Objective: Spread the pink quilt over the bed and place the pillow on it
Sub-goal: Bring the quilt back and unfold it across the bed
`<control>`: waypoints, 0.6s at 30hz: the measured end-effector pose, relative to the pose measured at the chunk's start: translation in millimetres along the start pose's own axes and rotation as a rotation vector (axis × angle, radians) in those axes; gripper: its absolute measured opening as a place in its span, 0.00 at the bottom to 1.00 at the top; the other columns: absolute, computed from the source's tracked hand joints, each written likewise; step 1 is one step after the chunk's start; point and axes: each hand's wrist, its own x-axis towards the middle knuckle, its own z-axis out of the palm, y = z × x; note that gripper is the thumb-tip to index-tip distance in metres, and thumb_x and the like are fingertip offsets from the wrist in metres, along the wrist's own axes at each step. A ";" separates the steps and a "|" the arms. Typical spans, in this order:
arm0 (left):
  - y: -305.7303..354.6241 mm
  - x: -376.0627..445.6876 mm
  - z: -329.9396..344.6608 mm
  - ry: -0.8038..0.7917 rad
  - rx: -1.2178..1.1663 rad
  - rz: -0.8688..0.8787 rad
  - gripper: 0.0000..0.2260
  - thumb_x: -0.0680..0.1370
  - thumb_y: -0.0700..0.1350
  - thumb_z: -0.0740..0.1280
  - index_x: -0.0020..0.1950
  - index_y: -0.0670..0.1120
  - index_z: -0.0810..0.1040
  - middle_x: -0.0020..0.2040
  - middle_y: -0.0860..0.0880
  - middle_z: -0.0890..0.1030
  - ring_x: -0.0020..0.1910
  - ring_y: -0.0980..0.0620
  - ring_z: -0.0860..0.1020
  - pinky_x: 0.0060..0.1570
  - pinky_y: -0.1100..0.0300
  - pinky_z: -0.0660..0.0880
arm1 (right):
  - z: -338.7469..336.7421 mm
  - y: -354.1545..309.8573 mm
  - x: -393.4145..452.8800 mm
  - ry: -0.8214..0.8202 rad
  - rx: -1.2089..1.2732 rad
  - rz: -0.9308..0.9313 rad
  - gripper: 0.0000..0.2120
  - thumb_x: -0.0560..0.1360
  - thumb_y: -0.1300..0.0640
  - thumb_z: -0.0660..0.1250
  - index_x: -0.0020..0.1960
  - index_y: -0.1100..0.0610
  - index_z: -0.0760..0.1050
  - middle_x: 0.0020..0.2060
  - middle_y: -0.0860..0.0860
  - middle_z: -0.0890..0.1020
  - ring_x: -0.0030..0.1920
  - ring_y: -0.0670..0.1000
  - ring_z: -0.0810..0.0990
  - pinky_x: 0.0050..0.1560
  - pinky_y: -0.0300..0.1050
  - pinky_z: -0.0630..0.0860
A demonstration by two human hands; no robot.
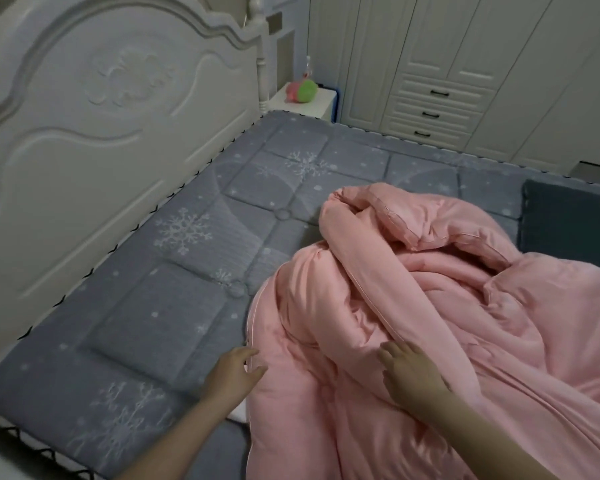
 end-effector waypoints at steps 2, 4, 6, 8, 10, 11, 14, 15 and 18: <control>-14.0 21.9 -1.8 0.000 0.005 -0.001 0.28 0.63 0.67 0.60 0.57 0.54 0.79 0.52 0.54 0.80 0.51 0.54 0.78 0.47 0.59 0.76 | -2.0 -1.9 16.5 -0.003 -0.003 0.072 0.17 0.58 0.56 0.67 0.46 0.54 0.77 0.42 0.50 0.83 0.40 0.53 0.83 0.43 0.46 0.80; -19.6 40.0 -6.0 0.016 0.000 -0.002 0.26 0.65 0.64 0.64 0.56 0.49 0.80 0.52 0.50 0.81 0.50 0.51 0.78 0.48 0.58 0.75 | -2.1 -2.1 29.7 -0.047 -0.007 0.182 0.28 0.52 0.55 0.76 0.52 0.55 0.76 0.47 0.54 0.83 0.44 0.56 0.83 0.46 0.54 0.80; -24.1 57.6 -9.0 0.041 -0.015 -0.019 0.23 0.66 0.59 0.68 0.51 0.43 0.81 0.50 0.45 0.81 0.49 0.47 0.78 0.47 0.57 0.73 | -1.2 -2.1 44.0 -0.098 -0.013 0.309 0.31 0.52 0.53 0.78 0.54 0.57 0.79 0.51 0.57 0.82 0.50 0.59 0.82 0.49 0.62 0.77; -27.8 71.8 -8.0 0.039 -0.039 -0.023 0.26 0.63 0.59 0.67 0.49 0.39 0.81 0.48 0.42 0.81 0.48 0.44 0.78 0.45 0.58 0.71 | 0.5 1.8 51.9 -0.124 -0.001 0.433 0.28 0.60 0.48 0.73 0.57 0.57 0.77 0.57 0.59 0.79 0.54 0.61 0.80 0.51 0.64 0.74; -31.9 86.1 -4.4 0.015 -0.027 -0.049 0.21 0.67 0.54 0.72 0.50 0.38 0.80 0.50 0.41 0.81 0.50 0.44 0.78 0.45 0.58 0.70 | 7.3 8.2 58.2 -0.126 0.012 0.534 0.28 0.65 0.43 0.63 0.59 0.59 0.73 0.59 0.62 0.76 0.54 0.62 0.79 0.50 0.64 0.72; -33.4 94.9 -1.7 0.003 -0.018 -0.071 0.19 0.68 0.51 0.73 0.51 0.39 0.80 0.51 0.41 0.81 0.50 0.43 0.78 0.46 0.57 0.71 | 11.9 11.3 61.4 -0.133 0.011 0.566 0.31 0.66 0.41 0.60 0.61 0.60 0.72 0.60 0.63 0.75 0.54 0.63 0.78 0.50 0.64 0.71; -36.1 120.8 7.3 -0.011 -0.073 -0.157 0.21 0.69 0.49 0.74 0.58 0.40 0.77 0.56 0.39 0.78 0.56 0.42 0.76 0.52 0.55 0.71 | 16.1 18.5 67.9 -0.127 -0.015 0.649 0.39 0.65 0.36 0.58 0.67 0.61 0.64 0.64 0.65 0.70 0.59 0.64 0.75 0.52 0.64 0.71; -38.2 130.5 11.9 -0.015 -0.092 -0.180 0.24 0.69 0.48 0.73 0.62 0.40 0.75 0.59 0.38 0.77 0.59 0.41 0.75 0.55 0.55 0.70 | 19.4 22.1 70.1 -0.078 -0.009 0.688 0.41 0.65 0.36 0.60 0.69 0.62 0.61 0.65 0.66 0.68 0.60 0.65 0.74 0.53 0.64 0.70; -46.7 158.9 26.9 -0.014 -0.126 -0.225 0.32 0.69 0.46 0.73 0.70 0.39 0.67 0.67 0.37 0.70 0.66 0.40 0.69 0.62 0.52 0.66 | 32.6 32.9 71.5 0.051 0.076 0.860 0.42 0.66 0.40 0.64 0.71 0.61 0.53 0.66 0.65 0.66 0.60 0.66 0.72 0.58 0.65 0.67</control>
